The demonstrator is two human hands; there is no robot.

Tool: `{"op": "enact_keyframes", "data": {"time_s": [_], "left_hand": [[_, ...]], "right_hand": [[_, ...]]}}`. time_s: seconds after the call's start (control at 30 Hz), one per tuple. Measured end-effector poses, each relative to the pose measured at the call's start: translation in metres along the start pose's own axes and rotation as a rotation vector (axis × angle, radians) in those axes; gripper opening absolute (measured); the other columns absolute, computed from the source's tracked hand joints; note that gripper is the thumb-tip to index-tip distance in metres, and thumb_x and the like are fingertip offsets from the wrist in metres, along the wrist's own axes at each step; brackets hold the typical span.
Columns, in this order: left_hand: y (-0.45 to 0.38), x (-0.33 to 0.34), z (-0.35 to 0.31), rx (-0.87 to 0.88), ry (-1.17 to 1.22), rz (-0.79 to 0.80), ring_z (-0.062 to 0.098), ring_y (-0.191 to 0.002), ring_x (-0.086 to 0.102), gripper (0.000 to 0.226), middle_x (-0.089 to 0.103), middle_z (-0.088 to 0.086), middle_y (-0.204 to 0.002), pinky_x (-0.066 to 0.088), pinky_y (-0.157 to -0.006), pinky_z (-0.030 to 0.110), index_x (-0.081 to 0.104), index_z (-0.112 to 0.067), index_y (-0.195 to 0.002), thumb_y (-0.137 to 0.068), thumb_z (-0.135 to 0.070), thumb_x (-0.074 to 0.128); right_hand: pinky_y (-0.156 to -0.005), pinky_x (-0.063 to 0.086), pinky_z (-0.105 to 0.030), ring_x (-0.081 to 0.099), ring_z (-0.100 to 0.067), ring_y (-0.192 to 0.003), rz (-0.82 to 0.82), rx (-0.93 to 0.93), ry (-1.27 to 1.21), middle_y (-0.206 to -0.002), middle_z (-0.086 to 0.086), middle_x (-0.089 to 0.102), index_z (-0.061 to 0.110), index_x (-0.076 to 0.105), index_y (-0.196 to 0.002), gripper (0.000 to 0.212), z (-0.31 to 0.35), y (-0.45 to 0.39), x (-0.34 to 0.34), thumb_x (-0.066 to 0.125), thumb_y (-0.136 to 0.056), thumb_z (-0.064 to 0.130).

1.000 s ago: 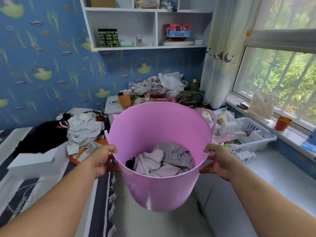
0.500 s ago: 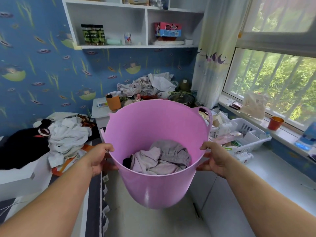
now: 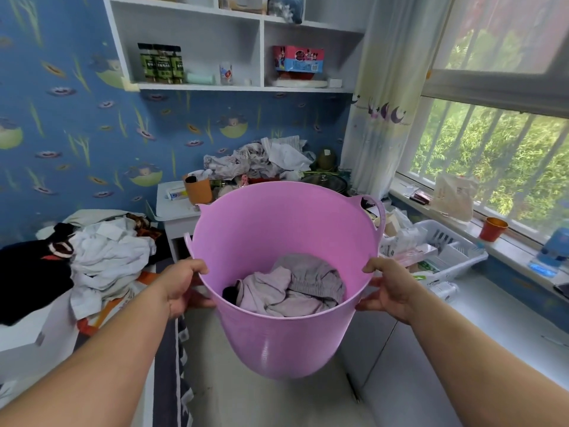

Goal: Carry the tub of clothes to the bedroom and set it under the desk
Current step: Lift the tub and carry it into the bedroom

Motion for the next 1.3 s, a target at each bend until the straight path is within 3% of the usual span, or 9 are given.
{"op": "enact_keyframes", "data": {"time_s": [0.1,0.2,0.37,0.57,0.73,0.97,1.13,1.3], "left_hand": [[-0.005,-0.004,-0.003,0.001,0.001,0.006,0.037,-0.072,0.063,0.021,0.06,0.018,-0.091,0.064,-0.063,0.049,0.061,-0.007,-0.108,-0.089,-0.006,0.052],[-0.007,-0.006,-0.009,0.009,0.011,0.01,0.037,-0.074,0.064,0.022,0.061,0.018,-0.092,0.064,-0.055,0.047,0.06,-0.008,-0.109,-0.089,-0.006,0.052],[-0.013,-0.004,-0.021,0.034,0.028,0.028,0.034,-0.079,0.063,0.021,0.061,0.017,-0.09,0.061,-0.042,0.04,0.061,-0.009,-0.108,-0.091,-0.005,0.049],[-0.028,0.0,-0.028,0.031,0.023,0.004,0.036,-0.078,0.063,0.022,0.061,0.019,-0.091,0.059,-0.042,0.039,0.06,-0.007,-0.109,-0.09,-0.005,0.049],[-0.046,0.008,-0.027,0.008,0.028,-0.035,0.036,-0.071,0.062,0.023,0.056,0.019,-0.091,0.058,-0.039,0.037,0.06,-0.005,-0.111,-0.09,-0.005,0.051],[-0.076,0.03,-0.027,-0.02,0.013,-0.061,0.038,-0.08,0.062,0.025,0.056,0.022,-0.101,0.063,-0.046,0.044,0.058,-0.005,-0.113,-0.09,-0.006,0.051],[-0.096,0.047,-0.028,-0.028,0.016,-0.069,0.038,-0.083,0.061,0.028,0.056,0.022,-0.103,0.064,-0.05,0.047,0.057,-0.003,-0.117,-0.09,-0.005,0.05],[-0.116,0.062,-0.027,-0.018,0.014,-0.112,0.036,-0.079,0.06,0.029,0.057,0.02,-0.096,0.063,-0.048,0.044,0.059,-0.003,-0.118,-0.09,-0.004,0.05]], "right_hand": [[-0.079,0.059,-0.067,0.064,-0.056,-0.096,0.001,0.003,-0.004,-0.114,-0.023,0.056,0.021,0.059,-0.119,0.059,0.002,-0.005,0.006,0.062,-0.061,0.01],[-0.078,0.059,-0.065,0.066,-0.055,-0.09,0.009,0.001,-0.002,-0.112,-0.023,0.057,0.023,0.059,-0.116,0.058,0.006,-0.011,0.011,0.063,-0.06,0.011],[-0.075,0.06,-0.063,0.065,-0.057,-0.095,0.017,0.001,-0.014,-0.113,-0.022,0.056,0.017,0.058,-0.117,0.056,0.012,-0.021,0.015,0.064,-0.061,0.011],[-0.079,0.059,-0.066,0.064,-0.054,-0.094,0.037,-0.003,-0.028,-0.111,-0.022,0.056,0.012,0.055,-0.128,0.057,0.02,-0.04,0.015,0.06,-0.072,0.007],[-0.071,0.06,-0.061,0.065,-0.052,-0.088,0.055,0.017,-0.051,-0.106,-0.022,0.058,0.01,0.054,-0.132,0.056,0.023,-0.064,0.008,0.056,-0.076,0.005],[-0.071,0.06,-0.06,0.063,-0.052,-0.1,0.072,0.048,-0.055,-0.11,-0.022,0.057,0.018,0.061,-0.121,0.055,0.031,-0.102,-0.004,0.059,-0.066,0.008],[-0.077,0.059,-0.068,0.062,-0.054,-0.104,0.086,0.053,-0.027,-0.112,-0.022,0.056,0.02,0.063,-0.114,0.053,0.039,-0.133,-0.014,0.061,-0.061,0.01],[-0.077,0.058,-0.071,0.057,-0.057,-0.119,0.099,0.066,-0.016,-0.118,-0.021,0.055,0.021,0.063,-0.111,0.054,0.044,-0.166,-0.025,0.062,-0.058,0.012]]}}
Point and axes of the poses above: each hand's wrist, its own y-axis away from the middle knuckle, its own x-axis out of the palm, z = x × y, the point moved 9 cm from there along -y, towards the middle knuckle
